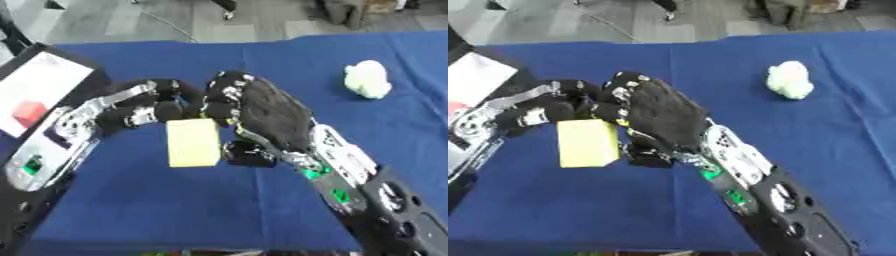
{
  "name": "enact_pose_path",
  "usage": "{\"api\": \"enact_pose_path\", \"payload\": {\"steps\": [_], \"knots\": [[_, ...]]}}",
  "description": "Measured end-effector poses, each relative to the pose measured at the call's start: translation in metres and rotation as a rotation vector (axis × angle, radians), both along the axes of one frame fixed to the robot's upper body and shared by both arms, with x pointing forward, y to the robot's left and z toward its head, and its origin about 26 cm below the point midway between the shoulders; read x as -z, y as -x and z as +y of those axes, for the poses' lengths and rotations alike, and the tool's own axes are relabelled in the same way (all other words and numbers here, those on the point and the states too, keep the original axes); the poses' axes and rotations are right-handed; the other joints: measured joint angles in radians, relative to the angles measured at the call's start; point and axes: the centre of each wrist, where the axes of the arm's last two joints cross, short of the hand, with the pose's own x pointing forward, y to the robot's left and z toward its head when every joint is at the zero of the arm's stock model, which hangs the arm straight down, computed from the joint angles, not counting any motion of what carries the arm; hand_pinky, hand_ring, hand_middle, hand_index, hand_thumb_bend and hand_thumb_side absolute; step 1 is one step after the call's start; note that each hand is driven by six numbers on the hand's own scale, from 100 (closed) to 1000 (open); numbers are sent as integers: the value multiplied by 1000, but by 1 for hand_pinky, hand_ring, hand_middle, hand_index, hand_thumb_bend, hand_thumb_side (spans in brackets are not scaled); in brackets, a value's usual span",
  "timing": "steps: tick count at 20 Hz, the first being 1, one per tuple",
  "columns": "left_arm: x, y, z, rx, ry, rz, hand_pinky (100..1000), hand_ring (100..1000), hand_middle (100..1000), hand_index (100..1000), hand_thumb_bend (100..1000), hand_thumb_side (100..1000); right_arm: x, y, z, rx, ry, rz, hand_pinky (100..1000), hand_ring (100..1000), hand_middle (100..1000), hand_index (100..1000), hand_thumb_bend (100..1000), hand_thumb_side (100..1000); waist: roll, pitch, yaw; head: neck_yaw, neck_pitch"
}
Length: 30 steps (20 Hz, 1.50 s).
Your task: Pick up the objects with one hand, pass them to the other hand, and then place them into the box on the other side of the table.
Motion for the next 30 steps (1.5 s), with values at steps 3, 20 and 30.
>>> {"api": "enact_pose_path", "payload": {"steps": [3,20,30], "knots": [[1,0,1,-2,-6,1,641,591,675,825,708,699,2,0,1,4,2,-3,614,510,243,352,100,100,0,0,0,0,0],[8,-3,10,-64,2,26,638,593,680,826,701,696,6,0,2,-1,13,-6,612,510,243,356,100,100,-2,0,-6,1,0],[9,-3,12,-42,-14,45,642,591,660,813,721,689,12,-2,1,75,17,-17,604,504,279,357,100,100,0,0,-9,1,0]]}}
